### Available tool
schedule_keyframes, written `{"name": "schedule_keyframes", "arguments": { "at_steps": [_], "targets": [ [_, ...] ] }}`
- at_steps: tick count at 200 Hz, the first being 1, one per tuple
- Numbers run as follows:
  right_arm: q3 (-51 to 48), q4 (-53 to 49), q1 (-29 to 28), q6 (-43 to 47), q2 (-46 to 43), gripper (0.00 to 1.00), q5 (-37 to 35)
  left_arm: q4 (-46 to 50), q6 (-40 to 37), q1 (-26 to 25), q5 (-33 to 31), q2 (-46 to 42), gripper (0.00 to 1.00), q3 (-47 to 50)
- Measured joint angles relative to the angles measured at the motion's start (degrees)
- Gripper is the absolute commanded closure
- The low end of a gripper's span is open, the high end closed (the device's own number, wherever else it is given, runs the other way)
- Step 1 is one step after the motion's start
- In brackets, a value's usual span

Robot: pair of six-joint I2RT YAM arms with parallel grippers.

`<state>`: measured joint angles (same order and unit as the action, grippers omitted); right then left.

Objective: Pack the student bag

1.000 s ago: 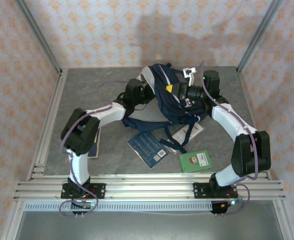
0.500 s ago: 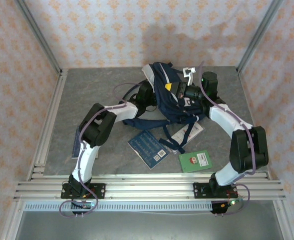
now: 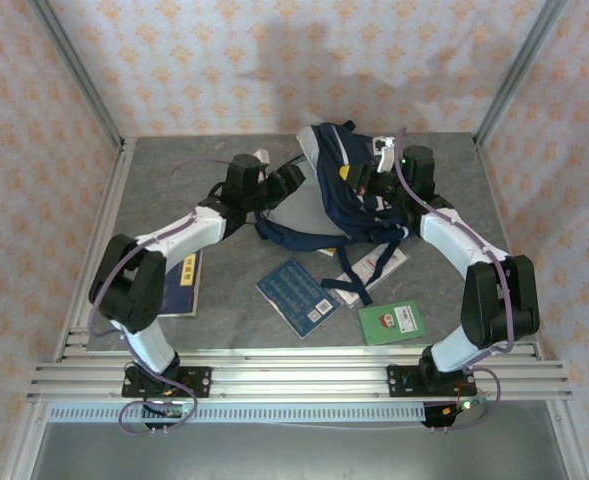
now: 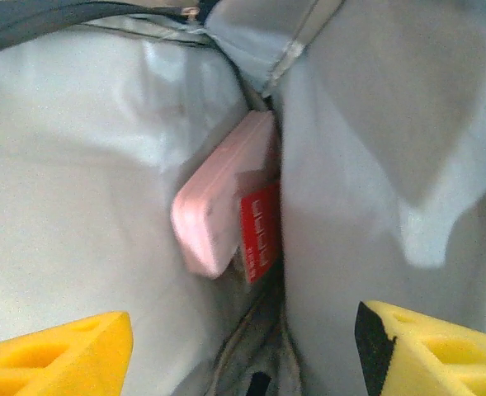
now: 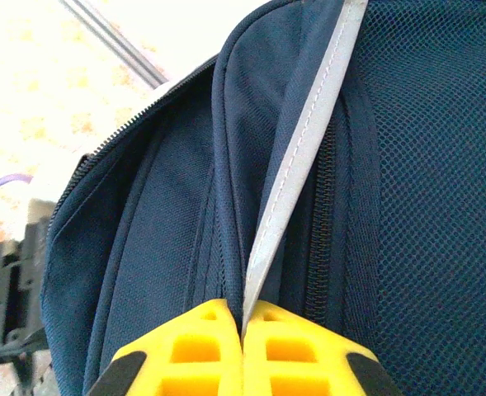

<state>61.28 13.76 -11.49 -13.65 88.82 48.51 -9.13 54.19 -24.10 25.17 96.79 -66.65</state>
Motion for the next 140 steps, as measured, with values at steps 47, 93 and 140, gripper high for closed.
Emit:
{"name": "schedule_keyframes", "arguments": {
  "at_steps": [47,93,140],
  "targets": [
    [0.2,-1.4,-5.4,0.5,1.7,1.0,-8.3,14.9,-3.6,0.2,-4.8,-15.4,0.29,4.5],
    [9.2,-13.3,-10.8,1.1,10.3,0.95,-13.1,23.8,-6.3,0.2,-7.2,-34.5,0.29,11.1],
    [14.0,-24.2,-18.5,8.2,11.8,0.61,-26.2,32.6,-7.5,0.2,-5.9,-46.7,0.29,19.6]
  ]
}}
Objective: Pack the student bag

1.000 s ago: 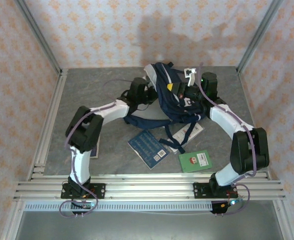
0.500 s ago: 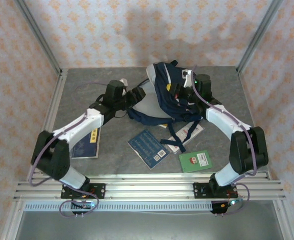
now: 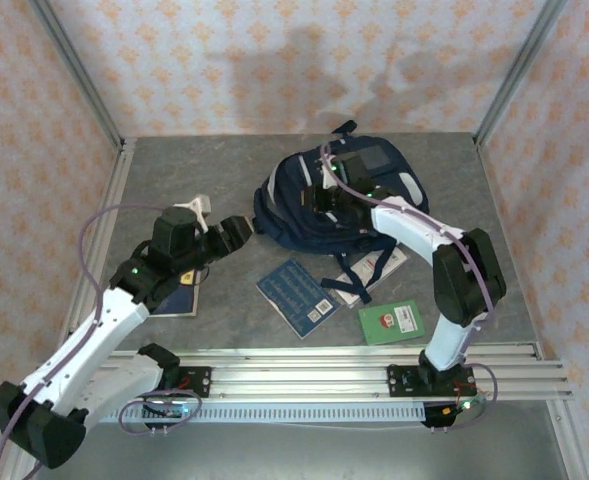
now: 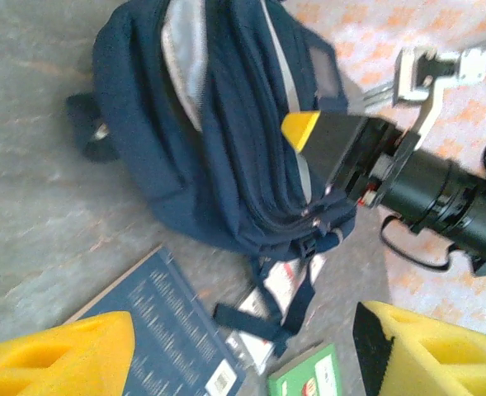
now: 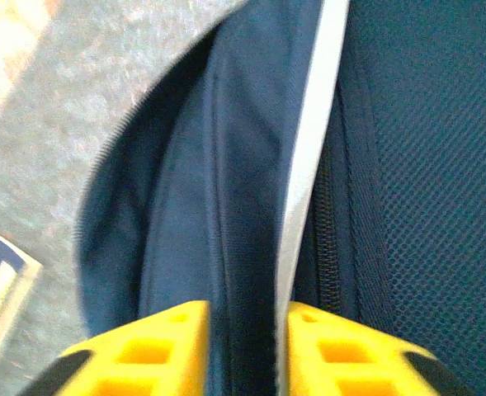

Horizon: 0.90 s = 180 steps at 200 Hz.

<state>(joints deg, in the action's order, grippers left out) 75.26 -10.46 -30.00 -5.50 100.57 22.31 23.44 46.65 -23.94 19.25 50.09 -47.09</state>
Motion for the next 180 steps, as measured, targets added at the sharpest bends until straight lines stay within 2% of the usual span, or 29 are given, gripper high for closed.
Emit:
{"name": "schedule_keyframes", "arguments": {
  "at_steps": [35,72,95,128,159,180],
  "targets": [
    [1.4,-5.5,-2.3,-0.8,-2.5,0.48,-6.5,5.4,-2.3,0.0,1.2,-6.5,0.29,1.6],
    [-0.7,-9.7,-2.1,-4.1,-12.9,0.46,-14.1,8.7,-4.9,-0.1,2.1,-9.0,0.29,2.0],
    [-5.5,-11.5,-2.1,-7.7,-22.8,0.47,-17.7,9.1,-5.2,-1.6,2.4,-8.0,0.29,3.0],
    [-12.0,-18.3,-2.1,-13.9,-31.9,0.48,-20.9,9.2,-6.3,-8.1,1.3,-3.7,0.3,4.1],
    [-24.5,-23.1,-2.1,-24.3,-39.6,0.59,-21.8,9.0,-7.2,-12.7,-0.5,2.0,0.3,4.1],
    [-32.8,-25.6,-2.1,-31.0,-45.0,0.62,-22.7,8.9,-7.6,-15.6,-2.0,5.7,0.31,4.1]
  ]
}}
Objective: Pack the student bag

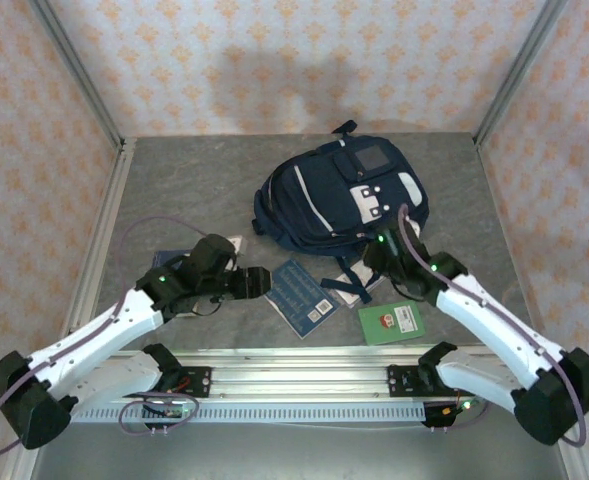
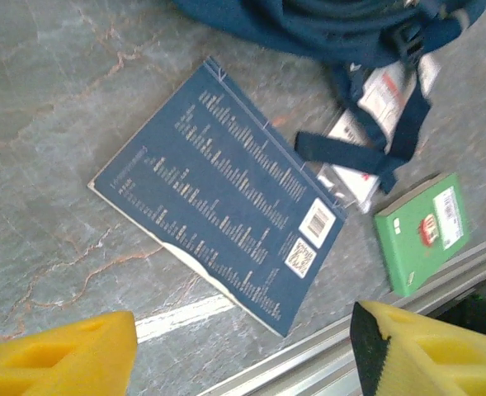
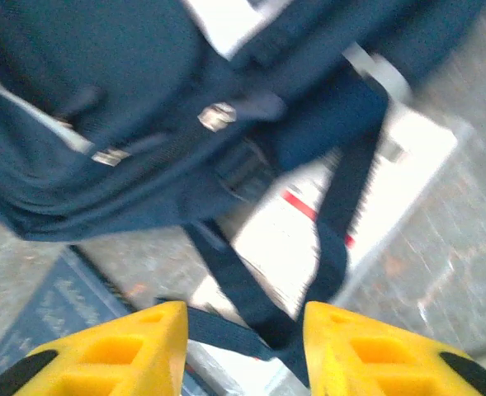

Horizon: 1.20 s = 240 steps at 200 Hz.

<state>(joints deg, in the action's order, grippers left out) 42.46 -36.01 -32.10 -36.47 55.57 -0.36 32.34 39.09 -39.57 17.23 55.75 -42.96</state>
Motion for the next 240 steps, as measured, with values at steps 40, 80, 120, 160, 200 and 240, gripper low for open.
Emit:
{"name": "schedule_keyframes", "arguments": {
  "at_steps": [40,80,120,160,200,240],
  "targets": [
    [-7.7,0.3,0.0,-6.5,-3.1,0.64,-3.1,0.7,0.5,-5.0,-3.0,3.9,0.32,-0.8],
    [-8.5,3.6,1.2,-11.6,0.2,0.81,-9.6,2.9,2.0,-6.2,-5.4,4.0,0.31,-4.6],
    [-8.5,11.4,8.3,-13.2,9.0,0.93,-10.4,4.0,4.3,-6.2,-7.7,1.2,0.31,-5.0],
    [-3.2,17.8,11.4,-9.5,24.2,0.93,-6.6,4.5,7.6,-6.2,-8.8,-5.9,0.31,-3.6],
    [6.5,23.8,12.1,-3.3,33.8,0.72,-1.0,6.2,8.6,-6.2,-8.8,-8.8,0.3,-1.8],
    [7.5,24.6,13.1,1.9,34.6,0.55,2.4,5.6,6.0,-6.2,-8.0,-4.5,0.3,-1.9]
  ]
}}
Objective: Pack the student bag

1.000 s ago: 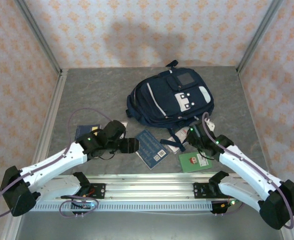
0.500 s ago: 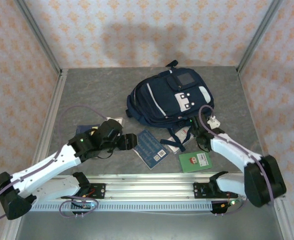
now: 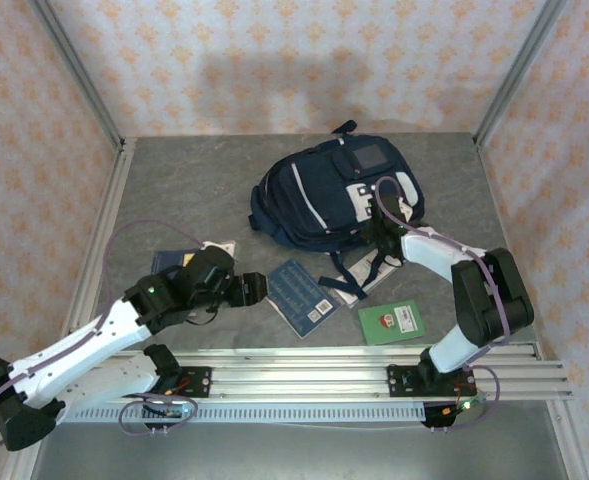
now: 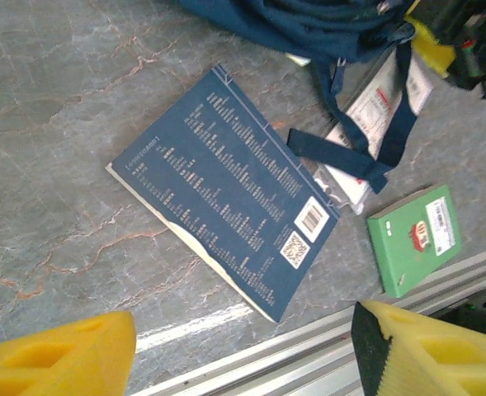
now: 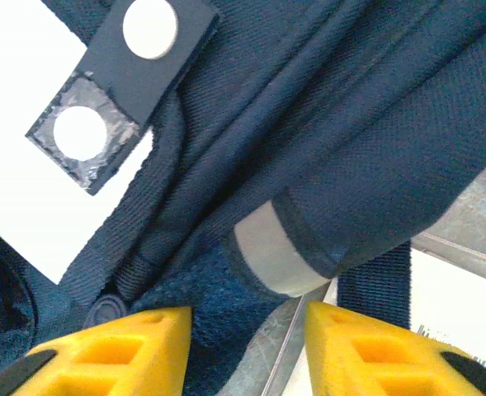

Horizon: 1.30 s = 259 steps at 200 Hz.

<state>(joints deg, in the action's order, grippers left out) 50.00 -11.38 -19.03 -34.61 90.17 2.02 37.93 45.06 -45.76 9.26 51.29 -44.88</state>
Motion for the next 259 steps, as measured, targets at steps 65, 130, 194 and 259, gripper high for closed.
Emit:
{"name": "schedule_keyframes", "arguments": {
  "at_steps": [65,130,194,259],
  "targets": [
    [-12.7,-0.2,8.8,0.0,-24.2,0.4,5.0,-9.7,-3.2,0.0,6.0,10.1,0.3,-0.2],
    [-23.9,5.6,19.8,-3.5,-27.6,0.4,20.7,-11.2,-4.9,0.0,7.9,6.1,0.3,0.1],
    [-28.1,12.5,21.1,-5.1,-22.5,0.42,26.0,-11.2,-5.5,0.0,7.9,4.9,0.3,0.7],
    [-29.1,18.3,23.3,-9.2,-16.0,0.57,30.5,-11.3,-6.0,0.0,7.9,10.1,0.3,0.7]
  ]
}}
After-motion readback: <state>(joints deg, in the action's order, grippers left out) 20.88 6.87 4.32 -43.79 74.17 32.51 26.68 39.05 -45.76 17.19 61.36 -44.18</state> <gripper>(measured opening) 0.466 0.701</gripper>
